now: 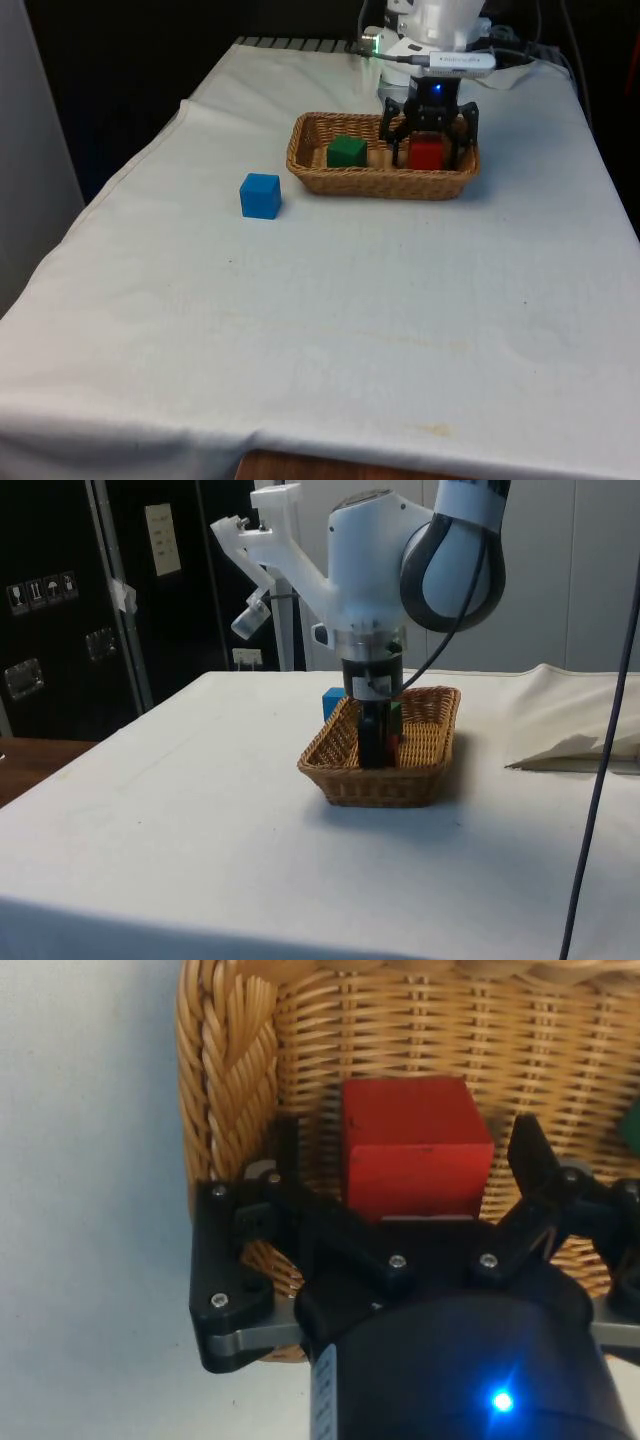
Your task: Pick up exactly two blocks and place them into the basket.
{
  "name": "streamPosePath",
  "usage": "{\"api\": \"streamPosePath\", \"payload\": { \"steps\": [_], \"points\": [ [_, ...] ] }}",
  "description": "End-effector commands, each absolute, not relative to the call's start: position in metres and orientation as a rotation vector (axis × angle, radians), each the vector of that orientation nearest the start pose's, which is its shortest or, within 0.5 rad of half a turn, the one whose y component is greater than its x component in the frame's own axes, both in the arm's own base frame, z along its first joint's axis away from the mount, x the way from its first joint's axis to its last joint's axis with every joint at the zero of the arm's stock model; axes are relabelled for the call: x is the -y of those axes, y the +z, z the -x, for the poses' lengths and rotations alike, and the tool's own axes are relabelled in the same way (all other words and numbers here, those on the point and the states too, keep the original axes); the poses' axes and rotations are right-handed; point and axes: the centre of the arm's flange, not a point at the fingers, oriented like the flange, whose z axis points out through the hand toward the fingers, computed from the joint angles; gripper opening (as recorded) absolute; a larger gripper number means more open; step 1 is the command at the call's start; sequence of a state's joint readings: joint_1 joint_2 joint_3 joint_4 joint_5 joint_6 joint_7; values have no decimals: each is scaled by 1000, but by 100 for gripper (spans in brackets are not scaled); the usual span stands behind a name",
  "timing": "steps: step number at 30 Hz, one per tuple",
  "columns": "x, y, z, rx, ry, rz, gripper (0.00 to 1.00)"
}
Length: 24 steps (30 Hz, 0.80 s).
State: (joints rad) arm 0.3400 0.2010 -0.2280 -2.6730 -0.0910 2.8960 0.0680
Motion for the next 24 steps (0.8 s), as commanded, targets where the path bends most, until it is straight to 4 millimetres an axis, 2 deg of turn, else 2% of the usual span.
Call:
{"api": "streamPosePath", "payload": {
  "steps": [1,10,11,16,19,24],
  "points": [
    [-47,175,-413,220,-50,3199,100],
    [-43,201,-413,198,-65,3191,100],
    [-46,196,-414,201,-69,3189,100],
    [-38,221,-415,183,-73,3184,100],
    [-40,228,-417,181,-81,3175,100],
    [-40,245,-431,175,-91,3178,100]
  ]
}}
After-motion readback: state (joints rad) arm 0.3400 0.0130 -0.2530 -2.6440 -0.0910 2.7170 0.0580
